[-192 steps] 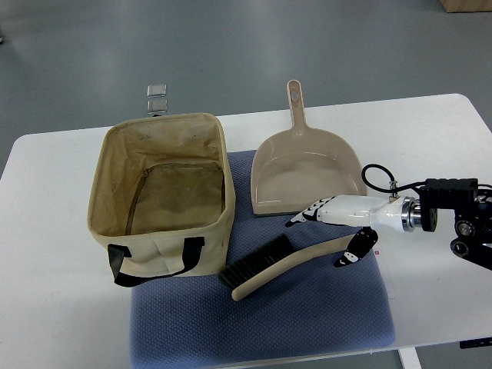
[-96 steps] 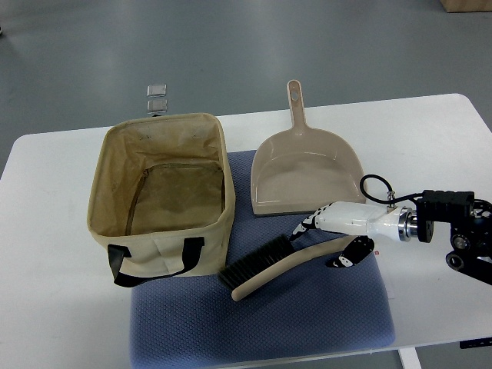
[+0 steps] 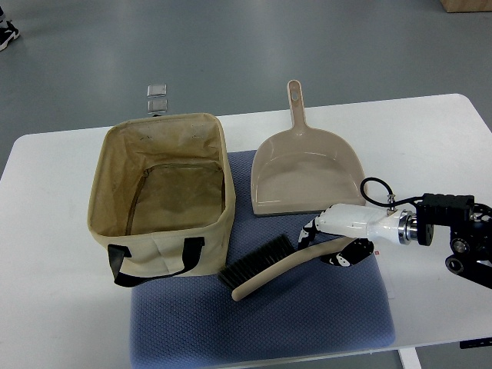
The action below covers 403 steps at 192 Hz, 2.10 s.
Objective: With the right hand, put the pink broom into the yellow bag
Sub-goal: 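Lower the right hand onto the brush handle and close fingers around it, then lift the brush with the right hand up over the dustpan, then lower the brush bristles-first into the beige bag and open the right hand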
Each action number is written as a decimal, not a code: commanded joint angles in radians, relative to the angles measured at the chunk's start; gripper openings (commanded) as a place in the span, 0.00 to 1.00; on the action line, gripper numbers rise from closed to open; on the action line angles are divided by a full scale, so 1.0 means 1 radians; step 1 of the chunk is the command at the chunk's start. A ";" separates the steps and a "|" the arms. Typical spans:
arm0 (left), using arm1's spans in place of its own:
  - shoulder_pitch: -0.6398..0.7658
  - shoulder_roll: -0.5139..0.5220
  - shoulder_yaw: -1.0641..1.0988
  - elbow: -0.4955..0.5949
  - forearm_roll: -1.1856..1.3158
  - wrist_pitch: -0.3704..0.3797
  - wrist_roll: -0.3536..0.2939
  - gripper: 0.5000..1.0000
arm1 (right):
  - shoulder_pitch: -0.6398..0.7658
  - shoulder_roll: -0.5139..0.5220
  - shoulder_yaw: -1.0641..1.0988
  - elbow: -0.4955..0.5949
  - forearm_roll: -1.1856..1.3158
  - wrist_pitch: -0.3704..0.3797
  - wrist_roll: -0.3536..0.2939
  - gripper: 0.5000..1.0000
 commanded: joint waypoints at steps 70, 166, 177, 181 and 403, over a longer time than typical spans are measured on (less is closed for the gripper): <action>0.000 0.000 0.000 0.000 -0.001 0.000 0.000 1.00 | -0.003 -0.008 0.002 0.000 -0.011 -0.016 0.003 0.00; 0.000 0.000 0.000 0.000 0.000 0.000 0.000 1.00 | -0.003 -0.097 0.166 0.009 0.043 -0.018 0.054 0.00; 0.000 0.000 0.000 0.000 -0.001 0.000 0.000 1.00 | -0.002 -0.120 0.175 0.009 0.072 -0.018 0.069 0.00; 0.000 0.000 0.000 0.000 0.000 0.000 0.000 1.00 | 0.000 -0.125 0.175 0.009 0.078 -0.018 0.071 0.00; 0.000 0.000 0.000 0.000 0.000 0.000 0.000 1.00 | 0.594 0.241 0.129 -0.353 0.178 0.189 0.009 0.00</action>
